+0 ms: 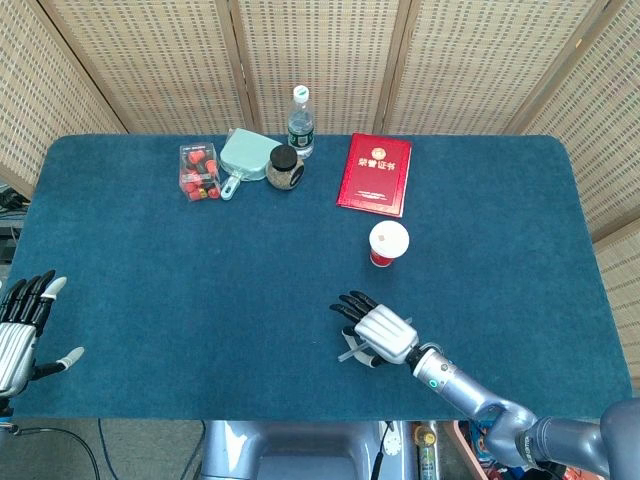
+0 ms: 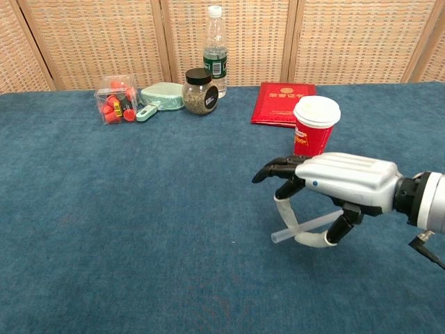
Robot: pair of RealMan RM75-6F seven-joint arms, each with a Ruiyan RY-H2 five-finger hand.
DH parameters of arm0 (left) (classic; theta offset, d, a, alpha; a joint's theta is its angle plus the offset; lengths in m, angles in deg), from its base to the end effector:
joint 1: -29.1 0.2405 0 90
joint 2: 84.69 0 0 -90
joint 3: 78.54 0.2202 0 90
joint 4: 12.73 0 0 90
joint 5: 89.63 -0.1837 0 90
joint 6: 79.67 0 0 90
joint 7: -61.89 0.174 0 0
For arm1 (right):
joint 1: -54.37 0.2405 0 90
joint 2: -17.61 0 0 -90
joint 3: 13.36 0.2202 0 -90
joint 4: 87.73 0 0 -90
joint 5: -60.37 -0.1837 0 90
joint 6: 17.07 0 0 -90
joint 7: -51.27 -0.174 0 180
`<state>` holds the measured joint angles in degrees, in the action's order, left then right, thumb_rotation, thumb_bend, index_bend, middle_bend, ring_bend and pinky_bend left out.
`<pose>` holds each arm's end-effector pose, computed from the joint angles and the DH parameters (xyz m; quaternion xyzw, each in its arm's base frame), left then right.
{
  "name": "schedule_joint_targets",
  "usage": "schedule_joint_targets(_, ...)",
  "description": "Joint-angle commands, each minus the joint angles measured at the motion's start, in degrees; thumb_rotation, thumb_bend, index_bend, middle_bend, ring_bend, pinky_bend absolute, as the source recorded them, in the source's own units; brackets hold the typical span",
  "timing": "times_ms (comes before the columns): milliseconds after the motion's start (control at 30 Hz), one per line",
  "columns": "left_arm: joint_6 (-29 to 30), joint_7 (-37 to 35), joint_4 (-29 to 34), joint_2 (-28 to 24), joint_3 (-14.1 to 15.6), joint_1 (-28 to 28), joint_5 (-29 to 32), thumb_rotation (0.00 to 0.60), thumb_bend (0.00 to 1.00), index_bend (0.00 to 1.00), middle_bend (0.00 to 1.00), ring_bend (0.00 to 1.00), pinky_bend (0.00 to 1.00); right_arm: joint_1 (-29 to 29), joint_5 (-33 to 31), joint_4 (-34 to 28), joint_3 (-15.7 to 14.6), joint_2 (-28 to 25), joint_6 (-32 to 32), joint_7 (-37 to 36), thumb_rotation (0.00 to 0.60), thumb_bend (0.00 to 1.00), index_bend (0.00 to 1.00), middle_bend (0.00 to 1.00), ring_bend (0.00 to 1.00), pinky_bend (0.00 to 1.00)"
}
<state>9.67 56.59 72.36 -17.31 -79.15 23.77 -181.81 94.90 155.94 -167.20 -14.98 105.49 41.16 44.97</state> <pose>-0.2650 0.2013 0.1592 -0.6161 -0.3598 -0.4264 0.5561 -0.1119 -0.2792 -0.0272 0.8199 -0.3249 0.4070 0.2379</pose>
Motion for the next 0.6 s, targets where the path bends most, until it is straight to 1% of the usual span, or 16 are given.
schedule_joint_targets(33,-0.1,0.0,0.0,0.0,0.0,-0.1,0.0,0.600,0.17,0.00,0.00,0.00,0.00,0.1,-1.3,-5.2,2.5,-3.5,2.2,-3.0,0.600,0.45,0.63,0.16,0.00,0.00)
schedule_joint_targets(133,-0.4,0.2,0.0,0.0,-0.1,-0.2,0.2,0.600,0.17,0.00,0.00,0.00,0.00,0.0,-2.6,-8.8,4.6,-6.4,3.8,-5.4,0.600,0.45,0.63,0.17,0.00,0.00)
schedule_joint_targets(300,-0.3,1.8,-0.4,0.7,-0.3,-0.2,0.4,0.600,0.17,0.00,0.00,0.00,0.00,0.2,-5.4,-12.3,8.0,-10.0,4.8,-8.6,0.600,0.46,0.63,0.17,0.00,0.00)
schedule_joint_targets(367,-0.4,1.7,-0.3,0.7,-0.2,-0.3,0.2,0.600,0.17,0.00,0.00,0.00,0.00,0.1,-7.9,-14.0,10.6,-11.8,5.4,-11.6,0.600,0.47,0.63,0.17,0.00,0.00)
schedule_joint_targets(400,-0.4,1.5,-0.3,0.7,-0.2,-0.3,0.3,0.600,0.17,0.00,0.00,0.00,0.00,0.0,-10.3,-15.5,13.3,-13.3,6.4,-14.7,0.600,0.47,0.63,0.17,0.00,0.00)
schedule_joint_targets(433,-0.3,1.4,-0.3,0.6,-0.3,-0.3,0.4,0.600,0.17,0.00,0.00,0.00,0.00,0.1,-11.3,-16.4,14.3,-14.5,6.2,-16.3,0.600,0.47,0.63,0.17,0.00,0.00)
schedule_joint_targets(533,-0.3,1.3,-0.3,0.6,-0.4,-0.2,0.5,0.600,0.17,0.00,0.00,0.00,0.00,0.1,-12.7,-17.6,15.8,-15.8,6.0,-18.5,0.600,0.48,0.63,0.17,0.00,0.00)
schedule_joint_targets(600,-0.2,1.6,-0.4,0.6,-0.5,-0.2,0.7,0.600,0.17,0.00,0.00,0.00,0.00,0.3,-15.1,-18.5,17.7,-16.7,5.5,-20.9,0.600,0.49,0.63,0.17,0.00,0.00)
